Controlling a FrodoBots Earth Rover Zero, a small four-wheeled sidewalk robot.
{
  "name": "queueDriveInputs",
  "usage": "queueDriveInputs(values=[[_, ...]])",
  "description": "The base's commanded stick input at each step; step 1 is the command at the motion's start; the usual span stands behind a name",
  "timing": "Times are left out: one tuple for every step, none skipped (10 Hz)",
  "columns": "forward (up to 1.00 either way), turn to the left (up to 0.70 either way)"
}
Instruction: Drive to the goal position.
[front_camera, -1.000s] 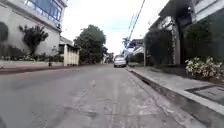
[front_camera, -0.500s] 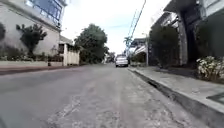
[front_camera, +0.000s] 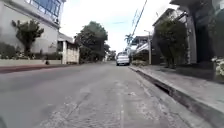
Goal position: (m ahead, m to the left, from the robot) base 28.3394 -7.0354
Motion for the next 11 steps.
queueDriveInputs(values=[[1.0, 0.0], [1.0, 0.0], [1.0, 0.0], [1.0, 0.0], [1.0, 0.0], [1.0, 0.0], [1.0, 0.0], [1.0, 0.0], [1.0, 0.0], [1.0, 0.0], [1.0, 0.0]])
